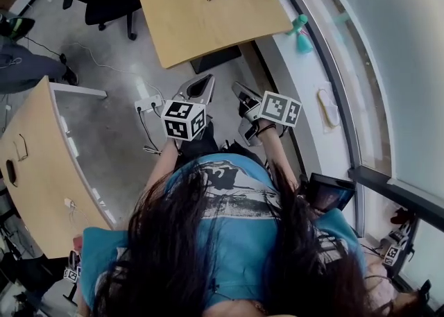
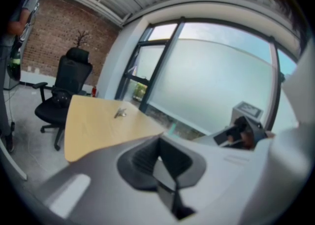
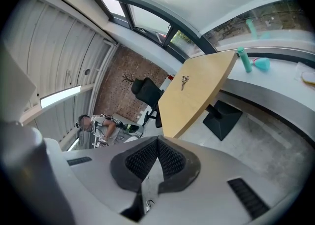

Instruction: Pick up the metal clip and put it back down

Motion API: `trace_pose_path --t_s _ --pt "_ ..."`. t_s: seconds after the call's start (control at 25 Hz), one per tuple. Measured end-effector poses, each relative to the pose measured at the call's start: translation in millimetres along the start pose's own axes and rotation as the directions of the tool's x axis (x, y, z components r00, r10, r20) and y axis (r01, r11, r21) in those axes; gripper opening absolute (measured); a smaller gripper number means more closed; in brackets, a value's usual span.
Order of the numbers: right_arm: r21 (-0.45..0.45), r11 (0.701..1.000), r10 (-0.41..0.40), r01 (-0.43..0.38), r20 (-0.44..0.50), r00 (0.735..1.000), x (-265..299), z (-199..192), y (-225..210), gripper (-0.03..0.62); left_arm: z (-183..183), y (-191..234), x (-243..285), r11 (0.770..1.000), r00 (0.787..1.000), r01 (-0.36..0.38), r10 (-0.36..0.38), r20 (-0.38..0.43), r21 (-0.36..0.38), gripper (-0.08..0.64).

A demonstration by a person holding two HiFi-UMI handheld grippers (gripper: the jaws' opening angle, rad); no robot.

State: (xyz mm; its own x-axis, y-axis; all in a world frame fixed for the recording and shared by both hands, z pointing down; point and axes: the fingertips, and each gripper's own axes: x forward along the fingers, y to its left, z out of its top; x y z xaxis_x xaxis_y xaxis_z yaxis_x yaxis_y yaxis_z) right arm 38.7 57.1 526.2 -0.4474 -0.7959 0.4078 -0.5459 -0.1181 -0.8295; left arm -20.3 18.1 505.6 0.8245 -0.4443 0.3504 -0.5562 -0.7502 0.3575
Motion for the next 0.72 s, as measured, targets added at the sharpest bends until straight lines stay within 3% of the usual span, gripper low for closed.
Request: trace_pose_path --t_s 0.52,0.72 --pt "-0.007 0.999 0.043 -0.044 -0.050 0.998 -115.5 -73.1 -39.4 0.014 -82.3 -114.6 -54.3 0.996 0.996 -0.092 0.092 -0.019 0.014 0.003" --pt "0.010 0.997 0.073 -0.072 -0.053 0.996 -137.1 -93.8 -41.9 0.015 -100.0 -136.7 -77.0 0.992 0.992 -0.124 0.124 -0.030 0.026 0.003"
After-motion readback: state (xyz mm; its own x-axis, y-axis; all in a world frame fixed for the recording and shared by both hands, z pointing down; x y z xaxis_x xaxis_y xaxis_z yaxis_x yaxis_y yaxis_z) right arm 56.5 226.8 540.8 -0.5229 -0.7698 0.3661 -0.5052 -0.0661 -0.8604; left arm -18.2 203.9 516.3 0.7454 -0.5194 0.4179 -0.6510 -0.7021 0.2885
